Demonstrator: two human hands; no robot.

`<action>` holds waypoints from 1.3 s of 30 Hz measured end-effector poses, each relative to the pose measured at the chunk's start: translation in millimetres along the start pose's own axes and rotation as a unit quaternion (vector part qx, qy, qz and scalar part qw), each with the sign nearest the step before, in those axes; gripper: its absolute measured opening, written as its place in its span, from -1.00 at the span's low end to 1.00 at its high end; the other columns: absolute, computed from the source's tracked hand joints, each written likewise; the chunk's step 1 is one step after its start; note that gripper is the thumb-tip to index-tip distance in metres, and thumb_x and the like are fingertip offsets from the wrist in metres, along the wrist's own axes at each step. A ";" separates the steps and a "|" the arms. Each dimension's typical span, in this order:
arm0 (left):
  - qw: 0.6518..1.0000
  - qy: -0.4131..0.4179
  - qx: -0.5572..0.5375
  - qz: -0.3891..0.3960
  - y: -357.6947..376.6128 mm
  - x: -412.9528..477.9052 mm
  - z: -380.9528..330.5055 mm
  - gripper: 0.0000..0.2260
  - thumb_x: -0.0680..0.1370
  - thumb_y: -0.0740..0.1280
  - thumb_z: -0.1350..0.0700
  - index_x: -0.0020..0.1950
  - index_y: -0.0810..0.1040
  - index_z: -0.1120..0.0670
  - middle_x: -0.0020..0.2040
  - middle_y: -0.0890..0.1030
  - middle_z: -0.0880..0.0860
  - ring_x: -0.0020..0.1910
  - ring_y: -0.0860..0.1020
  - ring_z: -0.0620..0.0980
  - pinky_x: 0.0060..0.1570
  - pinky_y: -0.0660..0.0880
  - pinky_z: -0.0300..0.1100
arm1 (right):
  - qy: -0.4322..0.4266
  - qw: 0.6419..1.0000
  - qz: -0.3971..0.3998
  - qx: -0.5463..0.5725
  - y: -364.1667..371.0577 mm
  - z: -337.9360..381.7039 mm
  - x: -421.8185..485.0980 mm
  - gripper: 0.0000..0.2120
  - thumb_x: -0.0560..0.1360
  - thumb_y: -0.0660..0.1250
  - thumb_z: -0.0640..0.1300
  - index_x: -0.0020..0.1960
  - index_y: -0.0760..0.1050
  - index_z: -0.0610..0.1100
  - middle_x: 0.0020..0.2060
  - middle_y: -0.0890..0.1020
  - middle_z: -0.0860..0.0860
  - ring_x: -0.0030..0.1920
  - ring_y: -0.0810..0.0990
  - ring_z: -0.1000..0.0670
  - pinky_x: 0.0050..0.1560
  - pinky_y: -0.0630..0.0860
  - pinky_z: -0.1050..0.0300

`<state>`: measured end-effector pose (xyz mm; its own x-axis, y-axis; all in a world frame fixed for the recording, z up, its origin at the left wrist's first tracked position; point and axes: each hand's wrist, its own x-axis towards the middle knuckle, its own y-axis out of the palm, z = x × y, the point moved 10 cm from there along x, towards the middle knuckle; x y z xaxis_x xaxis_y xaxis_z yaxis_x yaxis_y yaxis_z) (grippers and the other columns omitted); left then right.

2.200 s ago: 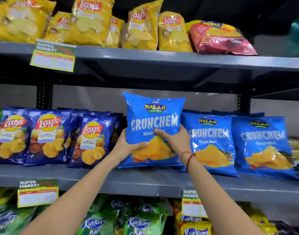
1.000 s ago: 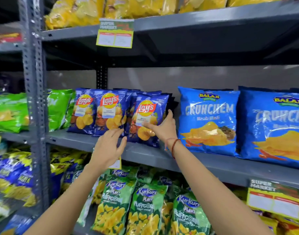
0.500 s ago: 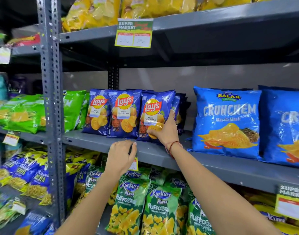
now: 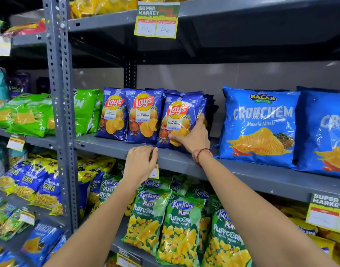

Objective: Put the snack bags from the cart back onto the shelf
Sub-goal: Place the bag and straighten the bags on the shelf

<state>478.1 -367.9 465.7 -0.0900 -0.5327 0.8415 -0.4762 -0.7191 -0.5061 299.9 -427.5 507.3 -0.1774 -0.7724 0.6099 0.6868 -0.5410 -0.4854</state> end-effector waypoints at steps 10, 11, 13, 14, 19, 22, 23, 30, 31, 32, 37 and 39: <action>0.997 -0.010 -0.064 -0.043 -3.4 22.3 -25.8 -0.69 0.59 0.10 0.00 -0.11 0.55 0.14 -0.20 0.63 0.11 -0.14 0.56 0.13 -0.17 0.43 -0.03 | -0.090 0.988 -0.111 0.054 -105.3 0.2 -6.4 -0.01 0.30 0.48 0.20 0.53 0.05 -0.12 0.32 0.41 -0.15 0.34 0.38 -0.14 0.29 0.41 -0.09; 0.995 -0.008 -0.082 -0.052 -2.3 28.5 -36.5 -0.68 0.59 0.10 -0.01 -0.05 0.57 0.14 -0.14 0.64 0.12 -0.10 0.56 0.13 -0.17 0.43 -0.05 | -0.095 0.985 -0.133 0.055 -123.6 -5.2 -7.2 -0.05 0.32 0.48 0.19 0.51 0.09 -0.13 0.31 0.42 -0.15 0.33 0.38 -0.14 0.30 0.40 -0.08; 0.990 -0.011 -0.126 -0.059 4.1 41.5 -59.4 -0.69 0.59 0.12 -0.02 0.01 0.56 0.13 -0.06 0.64 0.12 -0.02 0.54 0.11 -0.15 0.41 -0.08 | -0.098 0.976 -0.188 0.043 -162.0 -20.6 -9.4 -0.16 0.35 0.46 0.15 0.48 0.19 -0.16 0.26 0.44 -0.16 0.29 0.39 -0.15 0.29 0.37 -0.02; 0.987 -0.011 -0.151 -0.055 8.8 48.6 -71.9 -0.69 0.59 0.12 -0.04 0.04 0.55 0.12 -0.01 0.64 0.11 0.02 0.54 0.10 -0.10 0.42 -0.07 | -0.095 0.970 -0.220 0.031 -181.3 -30.3 -11.1 -0.21 0.36 0.46 0.12 0.45 0.23 -0.17 0.24 0.45 -0.17 0.27 0.39 -0.17 0.27 0.34 0.02; 0.950 -0.036 -0.310 0.004 55.2 86.1 -133.0 -0.68 0.56 0.18 -0.06 0.18 0.50 0.10 0.09 0.62 0.10 0.08 0.55 0.02 0.05 0.46 -0.14 | -0.023 0.955 -0.297 -0.015 -238.4 -87.5 -15.6 -0.24 0.37 0.47 0.08 0.42 0.28 -0.23 0.27 0.43 -0.23 0.32 0.34 -0.23 0.26 0.25 0.02; 0.898 -0.147 -0.409 0.074 102.4 104.8 -152.5 -0.48 0.51 0.25 -0.14 0.37 0.30 0.10 0.30 0.48 0.16 0.25 0.46 0.08 0.26 0.36 -0.07 | 0.039 0.969 -0.237 0.066 -231.8 -118.6 -2.6 -0.12 0.34 0.50 0.12 0.48 0.17 -0.20 0.39 0.34 -0.20 0.42 0.29 -0.18 0.38 0.24 0.00; 0.876 -0.179 -0.435 0.105 117.8 107.6 -158.8 -0.38 0.47 0.27 -0.18 0.42 0.22 0.08 0.35 0.42 0.15 0.29 0.42 0.09 0.28 0.33 -0.08 | 0.060 0.970 -0.213 0.098 -226.6 -127.1 2.5 -0.07 0.32 0.50 0.14 0.50 0.13 -0.18 0.43 0.32 -0.18 0.44 0.29 -0.16 0.39 0.24 0.01; 0.773 -0.235 -0.573 0.140 164.3 112.4 -180.9 -0.30 0.34 0.46 -0.13 0.38 0.26 0.05 0.28 0.53 0.06 0.19 0.53 0.05 0.24 0.45 0.07 | 0.119 0.965 -0.159 0.171 -205.6 -156.4 25.9 -0.15 0.18 0.53 0.26 0.36 0.34 -0.02 0.19 0.60 0.01 0.21 0.51 -0.05 0.19 0.38 0.06; 0.771 -0.225 -0.584 0.120 162.9 113.1 -180.8 -0.35 0.36 0.46 -0.09 0.35 0.29 0.04 0.25 0.55 0.05 0.16 0.55 0.02 0.22 0.47 0.04 | 0.107 0.965 -0.164 0.175 -205.4 -154.6 27.5 -0.18 0.18 0.54 0.25 0.33 0.37 0.00 0.13 0.62 0.05 0.15 0.52 0.00 0.15 0.40 0.09; 0.775 -0.212 -0.587 0.102 160.9 114.2 -180.7 -0.39 0.37 0.45 -0.07 0.34 0.30 0.03 0.23 0.56 0.03 0.14 0.55 -0.02 0.19 0.48 -0.01 | 0.096 0.964 -0.170 0.183 -205.3 -153.1 27.9 -0.21 0.17 0.54 0.25 0.31 0.39 0.03 0.07 0.63 0.09 0.11 0.55 0.03 0.13 0.42 0.11; 0.788 -0.175 -0.586 0.077 161.5 113.9 -181.2 -0.37 0.37 0.46 -0.05 0.36 0.26 -0.01 0.18 0.54 -0.05 0.08 0.56 -0.16 0.02 0.49 -0.26 | 0.078 0.957 -0.185 0.211 -202.0 -160.1 22.6 -0.20 0.17 0.55 0.23 0.32 0.34 0.09 -0.06 0.60 0.24 -0.05 0.57 0.20 0.02 0.44 0.24; 0.788 -0.175 -0.584 0.085 163.9 112.8 -181.7 -0.28 0.32 0.46 -0.12 0.38 0.24 0.01 0.21 0.54 -0.04 0.08 0.56 -0.18 -0.01 0.50 -0.30 | 0.082 0.957 -0.184 0.208 -201.0 -162.5 20.3 -0.19 0.18 0.55 0.23 0.33 0.33 0.07 -0.09 0.57 0.26 -0.15 0.46 0.37 -0.13 0.33 0.43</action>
<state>231.0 -464.7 512.0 -0.0897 -0.8145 0.5732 -0.9822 0.1676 0.0844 43.7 -388.5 515.4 -0.5465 -0.6154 0.5680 0.7718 -0.6333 0.0563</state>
